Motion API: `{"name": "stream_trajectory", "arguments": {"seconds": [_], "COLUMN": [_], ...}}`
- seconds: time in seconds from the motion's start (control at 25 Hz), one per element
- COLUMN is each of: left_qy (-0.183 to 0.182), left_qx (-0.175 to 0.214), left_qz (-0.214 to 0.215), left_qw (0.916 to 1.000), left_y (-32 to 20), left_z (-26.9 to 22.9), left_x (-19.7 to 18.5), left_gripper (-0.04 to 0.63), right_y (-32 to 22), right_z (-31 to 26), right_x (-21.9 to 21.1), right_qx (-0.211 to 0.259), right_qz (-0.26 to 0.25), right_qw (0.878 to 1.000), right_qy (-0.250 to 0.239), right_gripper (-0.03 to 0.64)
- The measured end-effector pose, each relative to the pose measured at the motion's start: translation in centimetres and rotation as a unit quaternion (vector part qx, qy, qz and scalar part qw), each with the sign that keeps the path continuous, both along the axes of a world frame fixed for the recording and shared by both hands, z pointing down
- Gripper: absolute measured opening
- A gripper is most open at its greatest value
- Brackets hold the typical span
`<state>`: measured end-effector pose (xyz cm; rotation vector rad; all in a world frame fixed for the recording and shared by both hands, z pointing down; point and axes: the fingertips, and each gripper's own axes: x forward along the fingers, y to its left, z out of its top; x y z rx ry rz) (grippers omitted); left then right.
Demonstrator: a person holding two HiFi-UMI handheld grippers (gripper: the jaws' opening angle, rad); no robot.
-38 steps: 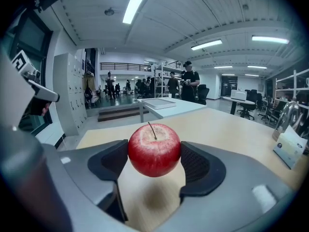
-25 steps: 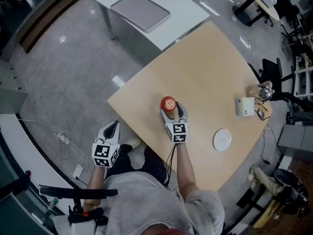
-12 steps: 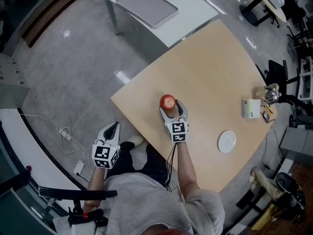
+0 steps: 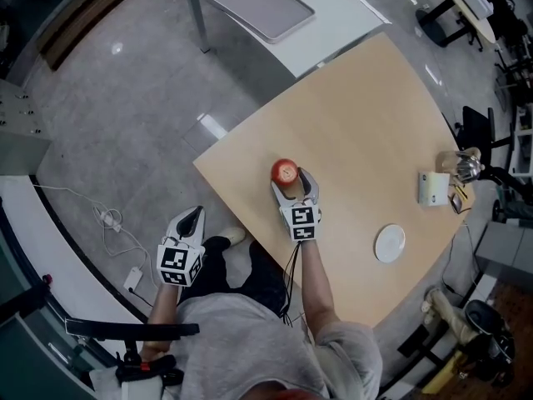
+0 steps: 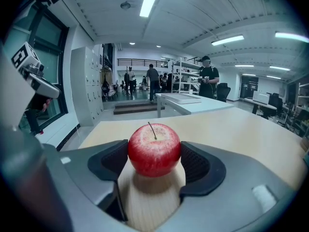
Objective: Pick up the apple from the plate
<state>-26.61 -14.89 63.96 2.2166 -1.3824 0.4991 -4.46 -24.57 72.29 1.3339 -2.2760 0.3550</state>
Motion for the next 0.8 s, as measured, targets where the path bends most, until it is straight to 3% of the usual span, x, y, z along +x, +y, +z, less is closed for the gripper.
{"name": "stream_trajectory", "arguments": {"seconds": [0.8], "left_qy": [0.001], "left_qx": [0.0], "left_qz": [0.002], "left_qw": [1.0], "left_y": [-0.15], "left_z": [0.15], "left_x": [-0.06], "left_gripper": [0.02], "right_y": [-0.04], "right_z": [0.76], "right_x": [0.19], "right_qx": [-0.01], "right_qz": [0.02], "right_qw": [1.0], "right_qy": [-0.01], "right_gripper": [0.356]}}
